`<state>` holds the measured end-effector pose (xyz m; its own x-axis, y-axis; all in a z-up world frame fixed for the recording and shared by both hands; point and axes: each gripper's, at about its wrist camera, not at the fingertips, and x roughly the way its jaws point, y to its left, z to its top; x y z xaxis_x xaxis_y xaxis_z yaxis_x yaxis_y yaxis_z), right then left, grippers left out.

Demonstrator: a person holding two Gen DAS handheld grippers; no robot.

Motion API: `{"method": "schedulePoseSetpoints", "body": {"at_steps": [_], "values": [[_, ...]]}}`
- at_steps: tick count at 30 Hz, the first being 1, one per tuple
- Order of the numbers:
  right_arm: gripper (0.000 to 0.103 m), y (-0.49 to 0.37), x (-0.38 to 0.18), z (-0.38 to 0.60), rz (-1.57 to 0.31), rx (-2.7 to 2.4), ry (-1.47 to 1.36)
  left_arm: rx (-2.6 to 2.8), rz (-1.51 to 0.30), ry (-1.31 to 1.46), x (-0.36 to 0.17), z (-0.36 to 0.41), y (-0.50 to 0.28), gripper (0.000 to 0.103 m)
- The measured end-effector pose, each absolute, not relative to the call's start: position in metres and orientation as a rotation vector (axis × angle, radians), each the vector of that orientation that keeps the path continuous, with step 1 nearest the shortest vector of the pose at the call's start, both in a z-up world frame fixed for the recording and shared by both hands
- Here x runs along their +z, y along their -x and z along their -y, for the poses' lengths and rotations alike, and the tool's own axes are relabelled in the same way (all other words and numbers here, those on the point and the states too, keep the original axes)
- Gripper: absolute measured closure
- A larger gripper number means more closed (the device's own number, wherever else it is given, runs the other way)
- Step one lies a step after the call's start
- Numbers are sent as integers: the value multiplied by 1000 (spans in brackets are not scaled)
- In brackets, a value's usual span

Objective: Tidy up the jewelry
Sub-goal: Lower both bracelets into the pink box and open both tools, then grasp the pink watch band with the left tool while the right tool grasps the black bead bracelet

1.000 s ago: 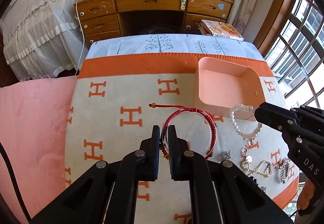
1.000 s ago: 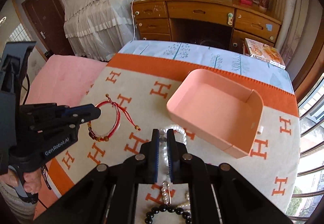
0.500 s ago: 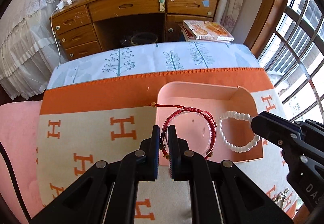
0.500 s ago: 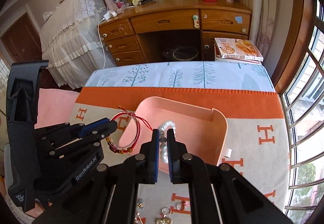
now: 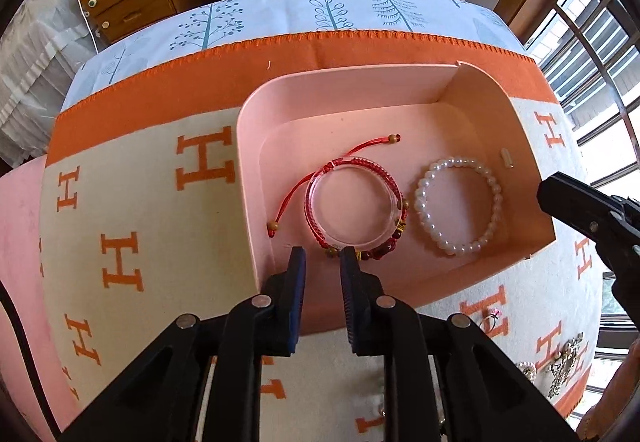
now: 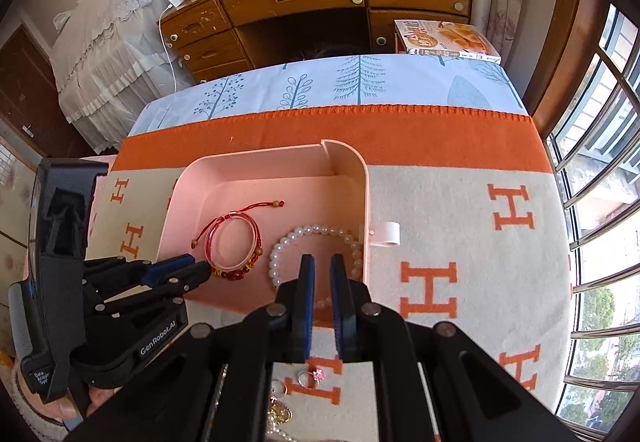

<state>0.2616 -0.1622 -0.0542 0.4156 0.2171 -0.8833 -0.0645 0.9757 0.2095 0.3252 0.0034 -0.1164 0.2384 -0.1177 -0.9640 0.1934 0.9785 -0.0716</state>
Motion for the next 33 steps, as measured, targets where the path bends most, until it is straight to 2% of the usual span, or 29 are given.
{"method": "schedulePoseSetpoints", "body": {"at_steps": [1, 2, 3, 4, 5, 16, 28, 29, 32, 33], "values": [[95, -260, -54, 162, -1130, 181, -159, -230, -1315, -44, -116, -6, -324, 74], [95, -259, -54, 162, -1131, 185, -162, -250, -1318, -18, -113, -7, -323, 58], [95, -256, -53, 161, -1131, 188, -161, -271, -1317, -1, -109, -8, -320, 49], [95, -253, -52, 159, -1131, 193, -157, -273, -1310, -2, -105, -6, -317, 30], [95, -250, -51, 158, -1129, 200, -151, -261, -1284, -18, -99, -5, -313, 21], [94, -199, -28, 149, -1088, 265, -114, -219, -1126, -151, -53, -15, -267, 18], [94, -117, -10, 149, -1055, 327, -95, -225, -999, -197, -13, -52, -166, 18], [91, -111, -10, 150, -1055, 329, -96, -229, -998, -195, -11, -55, -157, 18], [74, -92, -9, 155, -1042, 330, -103, -244, -996, -185, -10, -60, -133, 18], [72, -85, -9, 157, -1034, 332, -102, -250, -991, -185, -11, -61, -126, 18]]}}
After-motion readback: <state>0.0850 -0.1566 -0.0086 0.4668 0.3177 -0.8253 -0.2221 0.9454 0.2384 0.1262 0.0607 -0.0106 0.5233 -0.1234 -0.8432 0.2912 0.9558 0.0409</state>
